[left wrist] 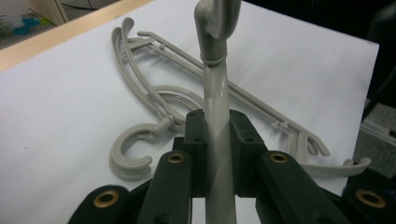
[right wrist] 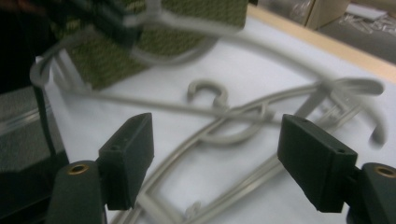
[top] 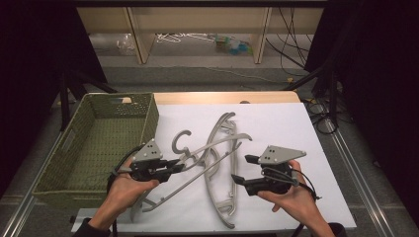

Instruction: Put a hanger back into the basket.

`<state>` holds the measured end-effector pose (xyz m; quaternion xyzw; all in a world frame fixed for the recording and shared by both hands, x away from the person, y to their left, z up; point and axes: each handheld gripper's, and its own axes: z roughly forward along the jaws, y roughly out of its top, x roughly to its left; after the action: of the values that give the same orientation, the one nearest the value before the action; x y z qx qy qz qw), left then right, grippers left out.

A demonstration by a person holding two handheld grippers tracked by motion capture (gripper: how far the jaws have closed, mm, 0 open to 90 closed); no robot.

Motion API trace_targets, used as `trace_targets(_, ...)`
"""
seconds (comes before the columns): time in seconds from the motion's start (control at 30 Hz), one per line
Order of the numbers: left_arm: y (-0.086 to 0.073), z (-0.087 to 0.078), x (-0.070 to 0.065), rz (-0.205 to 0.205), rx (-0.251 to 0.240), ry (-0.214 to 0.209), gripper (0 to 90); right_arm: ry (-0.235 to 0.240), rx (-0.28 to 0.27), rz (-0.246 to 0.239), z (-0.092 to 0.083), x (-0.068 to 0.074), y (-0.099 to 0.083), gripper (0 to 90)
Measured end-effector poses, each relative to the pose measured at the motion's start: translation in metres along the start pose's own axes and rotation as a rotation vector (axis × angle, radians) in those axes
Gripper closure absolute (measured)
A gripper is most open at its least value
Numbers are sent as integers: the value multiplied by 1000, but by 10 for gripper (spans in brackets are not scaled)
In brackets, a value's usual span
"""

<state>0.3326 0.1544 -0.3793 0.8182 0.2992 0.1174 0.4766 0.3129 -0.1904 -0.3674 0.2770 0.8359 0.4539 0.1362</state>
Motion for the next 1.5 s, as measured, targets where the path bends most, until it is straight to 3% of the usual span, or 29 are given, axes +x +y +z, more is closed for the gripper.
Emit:
trace_targets(0.07, 2, -7, 0, -20, -17, -7, 789, 24, 25, 13, 3, 2, -6, 262)
trace_targets(0.37, 14, -37, -5, -90, -110, 4, 788, 34, 66, 31, 13, 1, -22, 259)
trace_targets(0.57, 23, -57, -6, -83, -123, -14, 788, 35, 81, 35, 16, 3, -27, 257)
trace_targets(0.7, 30, -70, -3, -82, -138, 4, 788, 53, 84, 37, 19, 3, -28, 257)
trace_targets(0.73, 32, -73, -1, -76, -140, 13, 788, 69, 85, 44, 19, 2, -29, 257)
trace_targets(1.0, 41, -97, 18, -68, -170, 90, 789, 61, 92, 47, 19, 0, -30, 256)
trace_targets(1.27, 32, -109, 42, -109, -178, 140, 788, 61, 95, 46, 21, 1, -31, 230)
trace_targets(1.5, 27, -126, 60, -105, -174, 204, 789, 61, 102, 40, 22, 0, -32, 229)
